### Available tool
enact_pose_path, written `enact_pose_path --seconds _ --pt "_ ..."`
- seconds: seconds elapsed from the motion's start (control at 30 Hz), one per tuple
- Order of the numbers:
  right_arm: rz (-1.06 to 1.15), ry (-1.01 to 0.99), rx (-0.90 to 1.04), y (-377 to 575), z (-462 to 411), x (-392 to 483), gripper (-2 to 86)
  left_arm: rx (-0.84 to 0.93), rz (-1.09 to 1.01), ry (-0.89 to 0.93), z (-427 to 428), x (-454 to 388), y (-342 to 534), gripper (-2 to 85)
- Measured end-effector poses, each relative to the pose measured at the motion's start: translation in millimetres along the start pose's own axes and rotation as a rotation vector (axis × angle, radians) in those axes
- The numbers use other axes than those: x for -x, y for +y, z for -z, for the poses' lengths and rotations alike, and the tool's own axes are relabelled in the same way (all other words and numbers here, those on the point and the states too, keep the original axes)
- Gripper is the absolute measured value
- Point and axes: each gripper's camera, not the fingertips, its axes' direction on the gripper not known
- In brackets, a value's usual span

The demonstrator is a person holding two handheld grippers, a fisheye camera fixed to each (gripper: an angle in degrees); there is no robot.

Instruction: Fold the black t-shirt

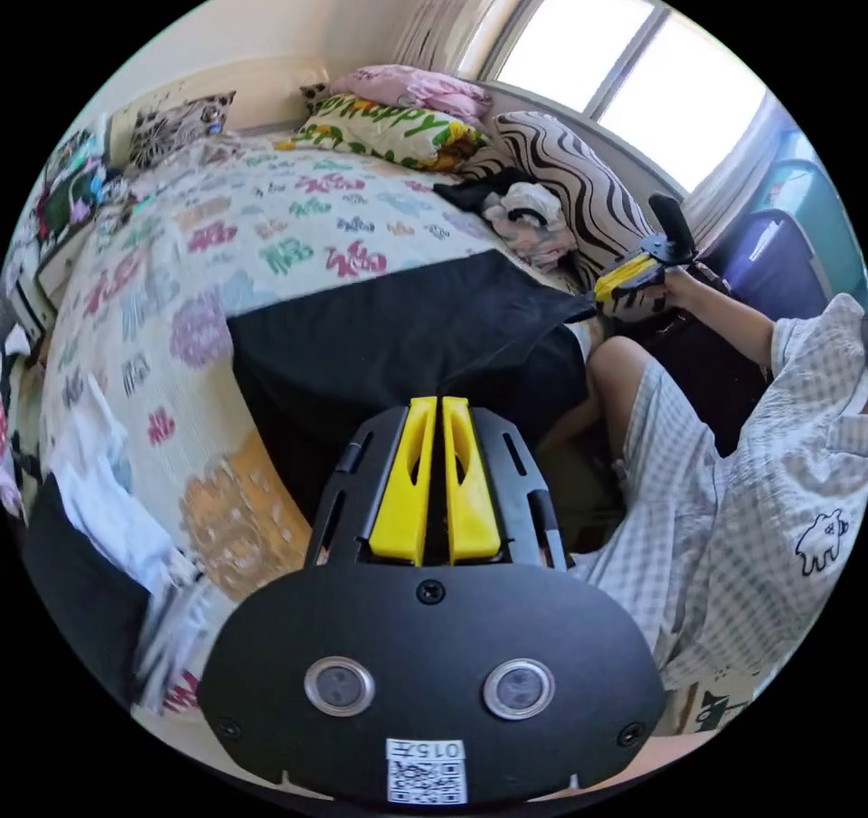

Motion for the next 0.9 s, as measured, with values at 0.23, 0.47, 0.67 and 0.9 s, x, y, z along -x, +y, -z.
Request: enact_pose_path --seconds 0.23,0.47,0.67,0.9 --pt "-0.076 0.089 0.127 65.2 -55.9 11.7 -0.6 0.083 0.119 0.002 -20.0 -32.3 75.2 0.2" --pt "-0.015 -0.002 -0.016 67.1 -68.0 22.9 6.6 0.124 0.108 -0.063 -8.7 -47.2 72.6 0.2" --pt "0.255 0.273 0.241 52.9 -133.2 59.2 7.6 0.134 0.144 -0.042 1.1 -45.1 77.5 0.2" --pt "0.224 0.294 0.217 76.3 -108.4 40.4 -0.3 0.131 0.173 -0.034 20.6 -46.4 85.8 0.2"
